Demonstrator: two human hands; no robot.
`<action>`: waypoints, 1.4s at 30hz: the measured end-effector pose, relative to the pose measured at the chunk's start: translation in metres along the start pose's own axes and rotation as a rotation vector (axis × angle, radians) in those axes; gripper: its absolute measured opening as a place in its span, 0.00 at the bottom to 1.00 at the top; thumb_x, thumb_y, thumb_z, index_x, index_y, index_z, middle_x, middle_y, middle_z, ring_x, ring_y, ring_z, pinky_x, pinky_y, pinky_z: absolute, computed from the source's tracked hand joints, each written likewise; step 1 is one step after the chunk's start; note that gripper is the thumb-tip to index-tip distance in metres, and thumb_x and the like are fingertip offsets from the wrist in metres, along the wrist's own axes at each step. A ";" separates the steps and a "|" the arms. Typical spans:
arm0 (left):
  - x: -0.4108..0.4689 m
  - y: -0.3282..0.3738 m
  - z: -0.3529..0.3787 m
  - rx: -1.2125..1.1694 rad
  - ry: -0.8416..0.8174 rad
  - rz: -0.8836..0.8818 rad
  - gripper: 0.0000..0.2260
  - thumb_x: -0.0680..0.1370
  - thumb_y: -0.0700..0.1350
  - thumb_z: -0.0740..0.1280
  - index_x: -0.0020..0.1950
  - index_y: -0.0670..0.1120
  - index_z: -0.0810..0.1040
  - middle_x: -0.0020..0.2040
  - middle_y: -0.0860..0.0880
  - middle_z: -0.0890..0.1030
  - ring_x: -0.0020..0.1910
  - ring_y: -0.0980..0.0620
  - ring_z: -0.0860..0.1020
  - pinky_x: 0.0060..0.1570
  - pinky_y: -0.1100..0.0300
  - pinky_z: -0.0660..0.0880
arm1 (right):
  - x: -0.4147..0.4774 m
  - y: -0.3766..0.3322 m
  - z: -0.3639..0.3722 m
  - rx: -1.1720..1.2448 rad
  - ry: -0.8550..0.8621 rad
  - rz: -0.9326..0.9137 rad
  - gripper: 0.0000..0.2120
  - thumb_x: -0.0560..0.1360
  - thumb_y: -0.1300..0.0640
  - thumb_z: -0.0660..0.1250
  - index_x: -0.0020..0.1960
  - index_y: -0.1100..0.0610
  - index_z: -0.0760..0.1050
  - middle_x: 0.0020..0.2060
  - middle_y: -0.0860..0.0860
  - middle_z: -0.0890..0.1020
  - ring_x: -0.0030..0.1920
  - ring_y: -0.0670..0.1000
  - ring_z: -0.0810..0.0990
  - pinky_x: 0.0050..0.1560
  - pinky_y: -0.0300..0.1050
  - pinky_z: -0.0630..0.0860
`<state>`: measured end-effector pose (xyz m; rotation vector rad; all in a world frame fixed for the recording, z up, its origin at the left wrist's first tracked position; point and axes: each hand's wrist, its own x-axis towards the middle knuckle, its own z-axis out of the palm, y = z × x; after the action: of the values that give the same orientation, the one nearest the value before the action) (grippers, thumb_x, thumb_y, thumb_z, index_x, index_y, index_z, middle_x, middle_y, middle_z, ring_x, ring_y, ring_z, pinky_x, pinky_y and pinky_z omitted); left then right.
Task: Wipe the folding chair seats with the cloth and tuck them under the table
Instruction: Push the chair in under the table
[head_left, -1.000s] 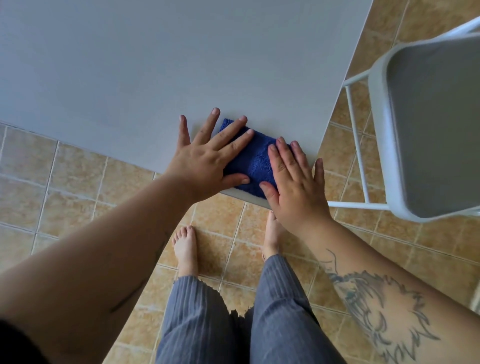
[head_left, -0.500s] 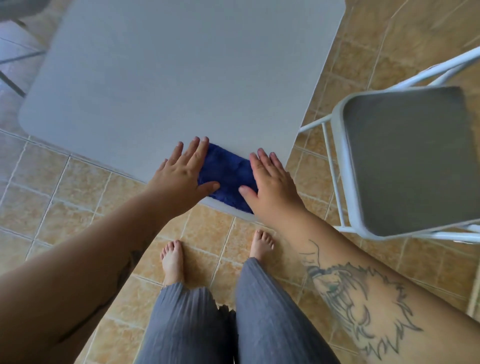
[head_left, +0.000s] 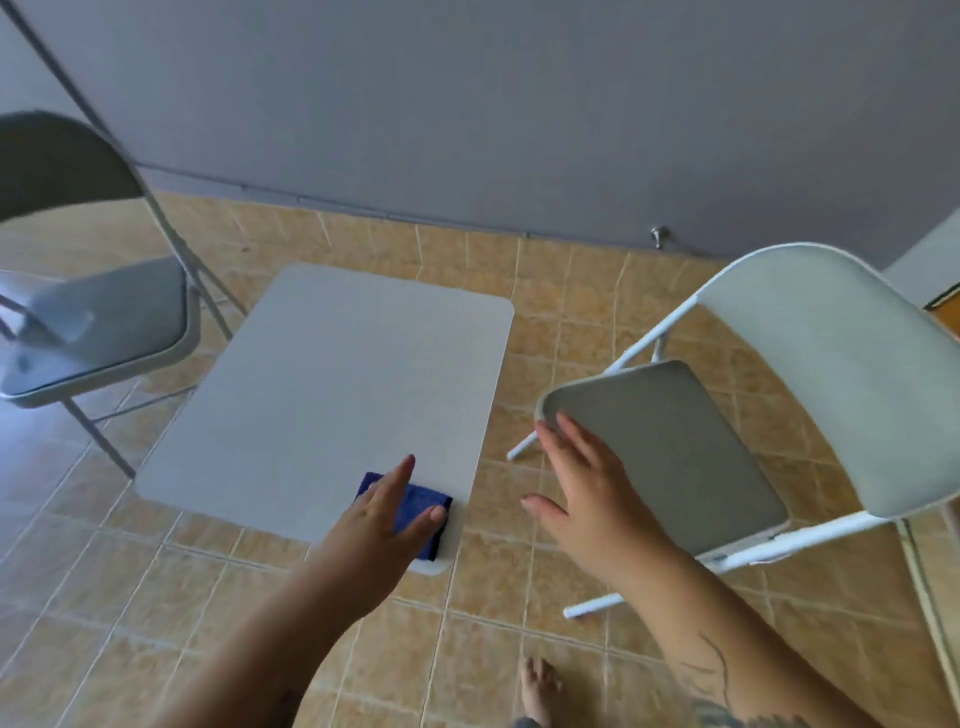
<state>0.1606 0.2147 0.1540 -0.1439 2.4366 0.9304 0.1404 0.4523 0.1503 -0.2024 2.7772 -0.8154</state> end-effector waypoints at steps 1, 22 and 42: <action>-0.011 0.016 0.000 0.017 0.001 0.007 0.33 0.77 0.62 0.58 0.78 0.58 0.48 0.78 0.53 0.58 0.76 0.51 0.58 0.73 0.55 0.58 | -0.012 0.004 -0.013 0.008 0.029 0.001 0.35 0.76 0.47 0.67 0.78 0.50 0.55 0.78 0.48 0.52 0.77 0.51 0.50 0.74 0.43 0.49; -0.022 0.281 0.153 -0.080 0.276 -0.074 0.35 0.75 0.66 0.60 0.78 0.56 0.52 0.78 0.53 0.59 0.73 0.50 0.64 0.71 0.55 0.61 | -0.016 0.220 -0.254 -0.153 -0.012 -0.216 0.28 0.79 0.61 0.61 0.75 0.44 0.60 0.78 0.45 0.53 0.77 0.49 0.52 0.74 0.44 0.52; 0.153 0.547 0.330 -0.610 0.332 -0.306 0.27 0.78 0.61 0.59 0.74 0.51 0.64 0.73 0.50 0.70 0.68 0.49 0.72 0.64 0.57 0.68 | 0.186 0.431 -0.394 -0.599 -0.395 -0.567 0.35 0.76 0.67 0.56 0.75 0.38 0.56 0.78 0.44 0.52 0.77 0.53 0.53 0.74 0.54 0.59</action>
<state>0.0218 0.8562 0.1928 -0.9210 2.2287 1.5662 -0.1709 0.9774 0.2011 -1.1509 2.5023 0.0144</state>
